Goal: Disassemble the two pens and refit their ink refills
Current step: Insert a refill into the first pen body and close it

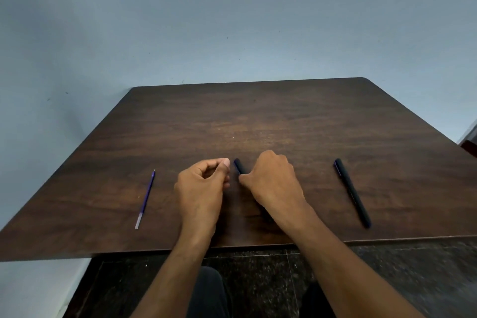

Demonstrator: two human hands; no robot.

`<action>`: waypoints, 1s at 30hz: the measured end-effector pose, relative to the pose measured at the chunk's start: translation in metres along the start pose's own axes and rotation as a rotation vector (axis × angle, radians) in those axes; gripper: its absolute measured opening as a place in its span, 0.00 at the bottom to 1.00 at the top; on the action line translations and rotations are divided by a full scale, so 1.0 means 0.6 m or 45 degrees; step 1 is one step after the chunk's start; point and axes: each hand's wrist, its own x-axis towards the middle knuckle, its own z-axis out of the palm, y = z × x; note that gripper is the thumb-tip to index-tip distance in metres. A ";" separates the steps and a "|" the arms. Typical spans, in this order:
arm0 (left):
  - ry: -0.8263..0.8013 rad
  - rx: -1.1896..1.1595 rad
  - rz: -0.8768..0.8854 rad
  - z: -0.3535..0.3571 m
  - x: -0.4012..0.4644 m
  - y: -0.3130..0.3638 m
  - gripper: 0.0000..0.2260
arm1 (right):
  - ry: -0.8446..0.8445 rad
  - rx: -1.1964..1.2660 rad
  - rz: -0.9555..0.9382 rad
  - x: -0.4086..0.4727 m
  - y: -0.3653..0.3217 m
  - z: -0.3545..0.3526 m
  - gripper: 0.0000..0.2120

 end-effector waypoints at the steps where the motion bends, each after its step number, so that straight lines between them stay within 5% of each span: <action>1: 0.013 -0.031 -0.021 0.002 0.000 0.002 0.02 | -0.009 0.059 0.010 0.000 0.000 -0.005 0.16; 5: 0.018 -0.237 -0.122 0.015 0.003 0.019 0.06 | -0.060 0.373 -0.032 -0.009 0.005 -0.029 0.12; 10: -0.238 -0.518 -0.366 0.024 0.010 0.042 0.06 | -0.285 0.961 -0.038 -0.017 0.021 -0.046 0.08; 14: -0.272 -0.607 -0.408 0.024 0.019 0.046 0.03 | -0.309 0.926 -0.126 -0.014 0.031 -0.046 0.07; 22: -0.230 -0.683 -0.386 0.030 0.014 0.048 0.03 | -0.013 0.705 -0.305 -0.021 0.030 -0.022 0.19; 30: -0.223 -0.692 -0.426 0.034 0.011 0.043 0.05 | 0.008 0.663 -0.298 -0.018 0.035 -0.017 0.13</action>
